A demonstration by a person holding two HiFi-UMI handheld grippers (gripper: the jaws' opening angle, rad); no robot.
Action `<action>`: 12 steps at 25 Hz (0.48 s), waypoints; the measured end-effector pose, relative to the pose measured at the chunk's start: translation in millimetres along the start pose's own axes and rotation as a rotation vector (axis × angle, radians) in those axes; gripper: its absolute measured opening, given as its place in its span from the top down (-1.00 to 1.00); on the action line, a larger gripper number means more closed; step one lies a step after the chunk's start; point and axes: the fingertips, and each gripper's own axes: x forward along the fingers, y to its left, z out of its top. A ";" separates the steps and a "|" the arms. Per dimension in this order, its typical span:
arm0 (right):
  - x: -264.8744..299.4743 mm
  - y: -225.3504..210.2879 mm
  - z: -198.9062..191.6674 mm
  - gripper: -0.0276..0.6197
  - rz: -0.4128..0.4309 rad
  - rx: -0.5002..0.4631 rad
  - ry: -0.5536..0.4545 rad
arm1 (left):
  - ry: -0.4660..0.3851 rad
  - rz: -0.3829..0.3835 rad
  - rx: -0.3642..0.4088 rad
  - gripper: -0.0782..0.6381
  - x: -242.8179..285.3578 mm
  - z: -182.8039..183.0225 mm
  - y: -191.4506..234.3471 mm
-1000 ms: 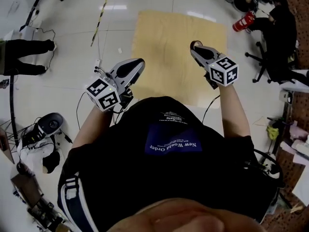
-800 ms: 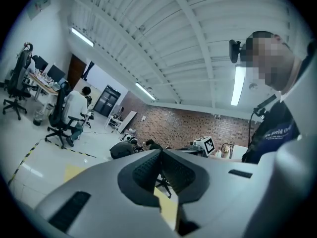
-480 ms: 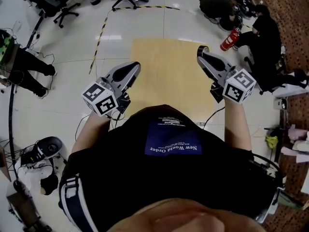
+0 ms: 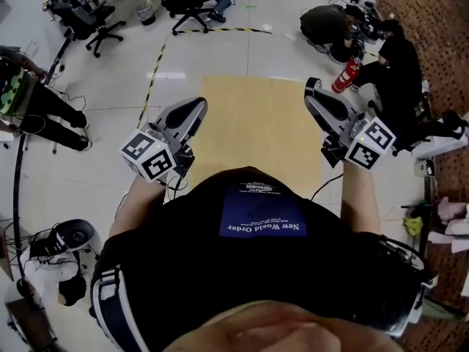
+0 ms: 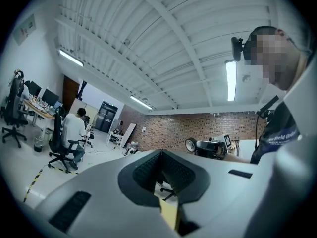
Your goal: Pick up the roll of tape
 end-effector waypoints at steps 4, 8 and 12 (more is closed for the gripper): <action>-3.2 5.0 3.7 0.81 0.033 0.029 -0.043 | -0.002 0.004 -0.008 0.76 0.3 2.6 -2.0; -3.7 2.8 -1.5 0.81 0.043 0.073 -0.056 | -0.003 -0.001 -0.016 0.76 1.7 4.2 -2.5; -4.3 3.9 -1.0 0.81 0.051 0.074 -0.071 | 0.002 0.001 -0.018 0.76 1.3 4.0 -2.2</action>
